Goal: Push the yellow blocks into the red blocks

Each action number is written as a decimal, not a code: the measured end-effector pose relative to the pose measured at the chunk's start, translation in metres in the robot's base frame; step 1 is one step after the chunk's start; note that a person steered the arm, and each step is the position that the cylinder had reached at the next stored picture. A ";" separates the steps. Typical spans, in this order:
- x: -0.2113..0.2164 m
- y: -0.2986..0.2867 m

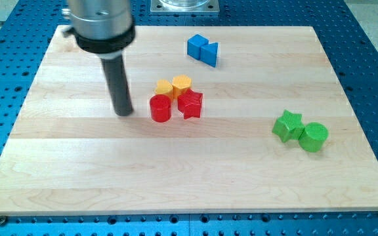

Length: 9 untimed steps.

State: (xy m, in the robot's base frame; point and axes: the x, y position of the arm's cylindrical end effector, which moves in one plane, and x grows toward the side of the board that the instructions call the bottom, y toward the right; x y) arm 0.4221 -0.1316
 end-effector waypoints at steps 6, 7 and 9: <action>-0.061 0.152; -0.081 0.145; -0.065 0.146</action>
State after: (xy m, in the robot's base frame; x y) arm 0.3569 0.0140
